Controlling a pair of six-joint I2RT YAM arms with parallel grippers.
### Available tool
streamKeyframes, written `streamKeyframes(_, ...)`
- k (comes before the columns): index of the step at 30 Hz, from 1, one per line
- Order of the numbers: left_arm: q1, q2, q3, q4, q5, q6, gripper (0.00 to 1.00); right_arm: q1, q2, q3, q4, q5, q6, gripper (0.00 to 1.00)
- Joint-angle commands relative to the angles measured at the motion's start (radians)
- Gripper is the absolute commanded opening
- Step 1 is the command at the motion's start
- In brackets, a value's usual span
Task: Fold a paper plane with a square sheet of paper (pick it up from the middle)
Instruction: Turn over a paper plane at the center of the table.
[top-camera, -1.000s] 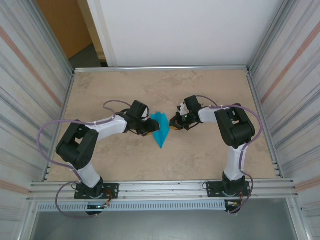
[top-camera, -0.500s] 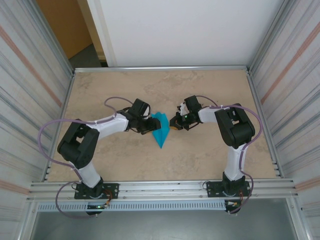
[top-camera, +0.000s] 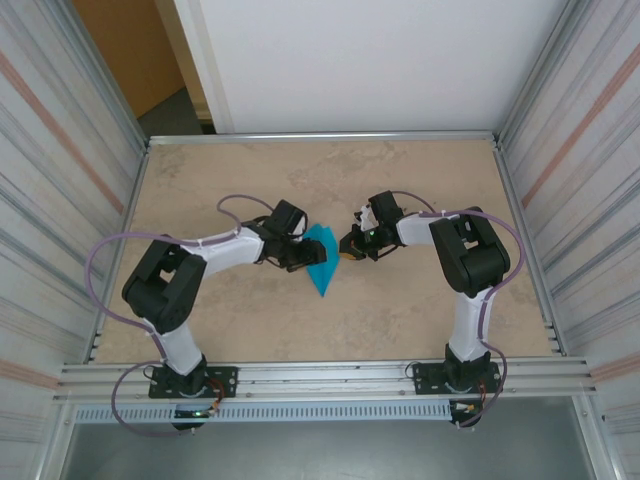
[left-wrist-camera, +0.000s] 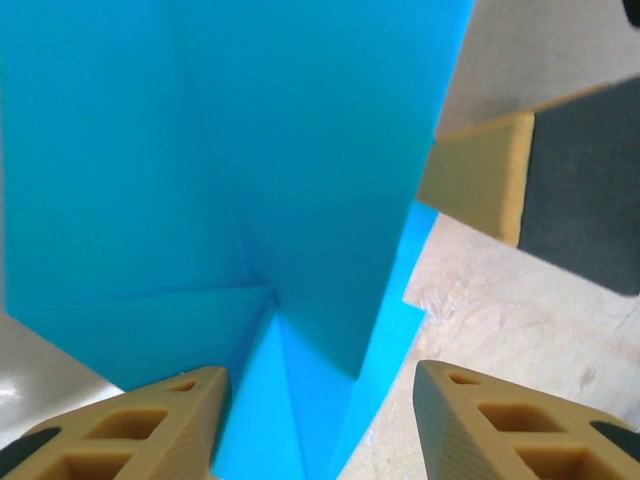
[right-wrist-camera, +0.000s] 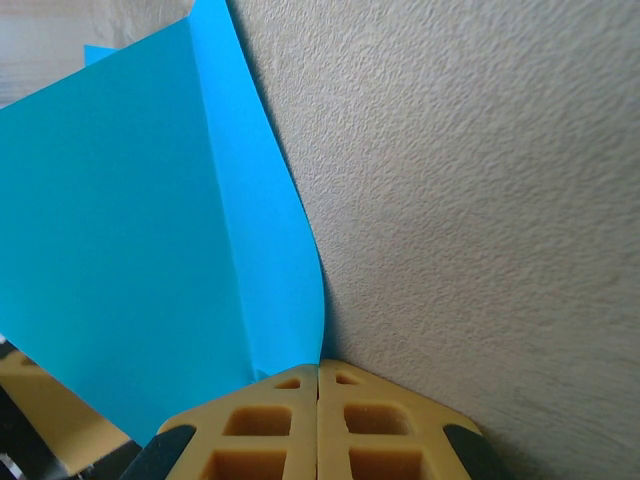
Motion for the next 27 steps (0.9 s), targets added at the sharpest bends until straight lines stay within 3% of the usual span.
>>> streamKeyframes(1, -0.034, -0.003, 0.007, -0.043, -0.005, -0.033, 0.51, 0.006, -0.01, 0.011, -0.015, -0.018, 0.005, 0.05)
streamKeyframes(20, -0.068, 0.065, 0.078, -0.091, -0.041, -0.056, 0.47, 0.039, -0.086, 0.015, 0.011, -0.1, 0.056, 0.06)
streamKeyframes(27, -0.068, 0.061, 0.077, -0.107, -0.063, -0.052, 0.37, 0.039, -0.082, 0.015, 0.006, -0.088, 0.059, 0.06)
